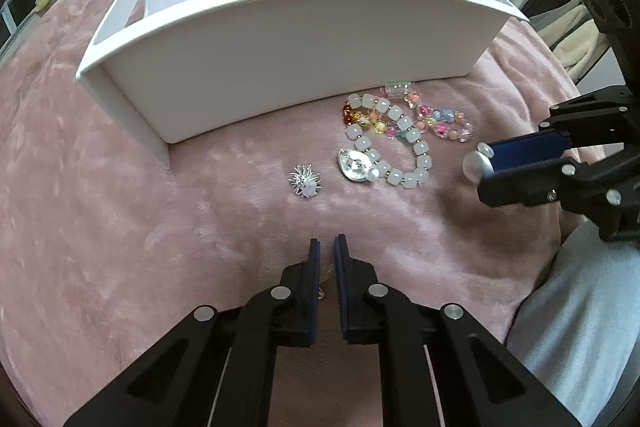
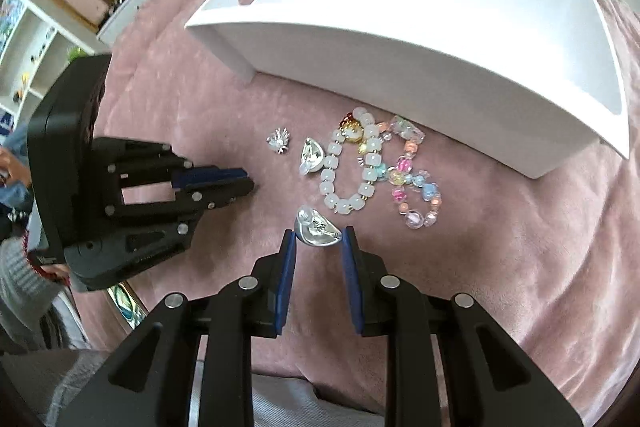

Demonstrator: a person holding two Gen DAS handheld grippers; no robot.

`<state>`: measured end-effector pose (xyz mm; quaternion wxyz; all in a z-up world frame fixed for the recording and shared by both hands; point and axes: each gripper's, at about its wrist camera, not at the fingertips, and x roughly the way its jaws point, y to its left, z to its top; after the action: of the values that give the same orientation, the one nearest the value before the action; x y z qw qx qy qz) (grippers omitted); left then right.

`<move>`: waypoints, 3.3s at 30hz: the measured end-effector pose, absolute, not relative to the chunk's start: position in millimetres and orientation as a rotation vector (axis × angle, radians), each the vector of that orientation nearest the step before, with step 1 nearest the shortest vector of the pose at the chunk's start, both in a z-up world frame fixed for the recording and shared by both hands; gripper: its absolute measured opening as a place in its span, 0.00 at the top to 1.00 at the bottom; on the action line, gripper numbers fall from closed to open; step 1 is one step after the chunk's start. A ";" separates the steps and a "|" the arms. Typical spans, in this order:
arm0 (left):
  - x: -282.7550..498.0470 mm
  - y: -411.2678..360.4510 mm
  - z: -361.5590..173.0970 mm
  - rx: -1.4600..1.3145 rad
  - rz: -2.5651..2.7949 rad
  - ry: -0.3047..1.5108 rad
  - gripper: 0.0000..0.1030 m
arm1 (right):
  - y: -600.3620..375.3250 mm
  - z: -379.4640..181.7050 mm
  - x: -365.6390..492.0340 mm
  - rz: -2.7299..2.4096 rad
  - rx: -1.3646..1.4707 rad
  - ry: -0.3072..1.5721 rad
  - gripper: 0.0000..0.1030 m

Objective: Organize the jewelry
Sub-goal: 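Grasp the small gold charm with the left tool while the right tool grasps the silver heart pendant, then lower the gold charm onto the pink bracelet while the right tool drops the pendant onto the red bracelet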

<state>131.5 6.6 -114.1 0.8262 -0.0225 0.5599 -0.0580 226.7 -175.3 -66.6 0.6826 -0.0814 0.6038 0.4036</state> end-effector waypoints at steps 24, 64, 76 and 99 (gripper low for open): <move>118.4 1.3 -127.4 -0.042 -0.100 1.204 0.77 | -175.2 -68.9 213.9 0.894 -0.143 1.345 0.77; 157.8 -20.7 28.5 0.103 -0.049 0.821 0.77 | -188.2 15.2 265.7 0.748 -0.042 1.051 0.77; 206.1 -1.4 9.2 0.072 0.011 0.866 0.77 | -185.0 -10.5 307.6 0.665 0.004 1.097 0.77; 255.7 25.2 -55.9 -0.035 0.104 1.031 0.76 | -149.9 -55.0 326.3 0.652 -0.131 1.153 0.75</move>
<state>255.7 25.2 -55.9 0.8686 -0.0166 0.4927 0.0498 326.3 -149.9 -55.0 0.7866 -0.0606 0.5348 0.3026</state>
